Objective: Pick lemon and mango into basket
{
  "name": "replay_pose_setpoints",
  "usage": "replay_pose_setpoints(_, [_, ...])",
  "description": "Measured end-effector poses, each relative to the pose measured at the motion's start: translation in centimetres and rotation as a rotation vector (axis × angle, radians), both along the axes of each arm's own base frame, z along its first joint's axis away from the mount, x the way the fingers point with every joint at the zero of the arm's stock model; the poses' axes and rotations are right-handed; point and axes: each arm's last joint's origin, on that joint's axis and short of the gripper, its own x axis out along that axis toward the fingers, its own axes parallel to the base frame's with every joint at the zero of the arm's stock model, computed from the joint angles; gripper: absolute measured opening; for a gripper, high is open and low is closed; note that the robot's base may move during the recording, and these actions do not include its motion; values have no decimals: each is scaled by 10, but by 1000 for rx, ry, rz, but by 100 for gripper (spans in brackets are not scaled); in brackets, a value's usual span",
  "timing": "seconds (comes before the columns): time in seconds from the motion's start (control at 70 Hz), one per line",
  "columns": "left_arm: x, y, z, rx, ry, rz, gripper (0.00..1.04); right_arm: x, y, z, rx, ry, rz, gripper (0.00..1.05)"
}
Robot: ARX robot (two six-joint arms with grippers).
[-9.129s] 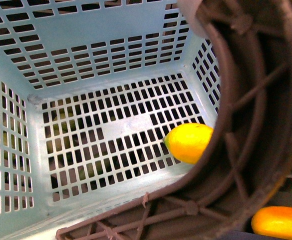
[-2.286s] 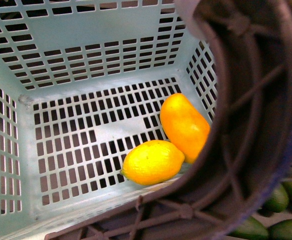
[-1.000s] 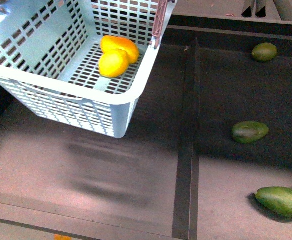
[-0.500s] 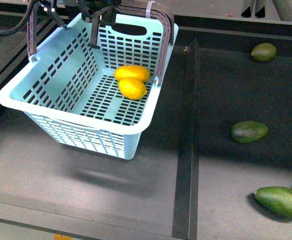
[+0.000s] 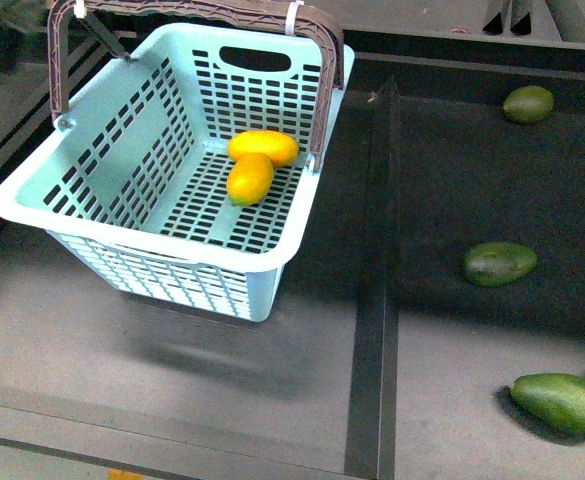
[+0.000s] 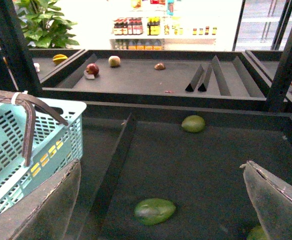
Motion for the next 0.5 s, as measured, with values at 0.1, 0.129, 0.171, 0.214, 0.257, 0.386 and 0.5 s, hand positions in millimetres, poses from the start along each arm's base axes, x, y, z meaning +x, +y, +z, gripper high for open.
replay_pose_setpoints(0.1, [-46,30,8,510,-257,-60,55,0,0,0,0,0,0,96])
replay_pose_setpoints(0.129, [-56,37,6,629,-265,-63,47,0,0,0,0,0,-1,96])
replay_pose_setpoints(0.171, [-67,44,-1,730,-252,-76,39,0,0,0,0,0,0,96])
replay_pose_setpoints(0.214, [-78,51,-10,804,-225,-97,28,0,0,0,0,0,0,96])
replay_pose_setpoints(0.257, [-88,57,-16,844,-212,-108,18,0,0,0,0,0,0,96])
replay_pose_setpoints(0.386, [-119,72,-20,885,-231,-109,4,0,0,0,0,0,-1,96])
replay_pose_setpoints(0.5, [-139,81,-26,890,-221,-106,4,0,0,0,0,0,0,96])
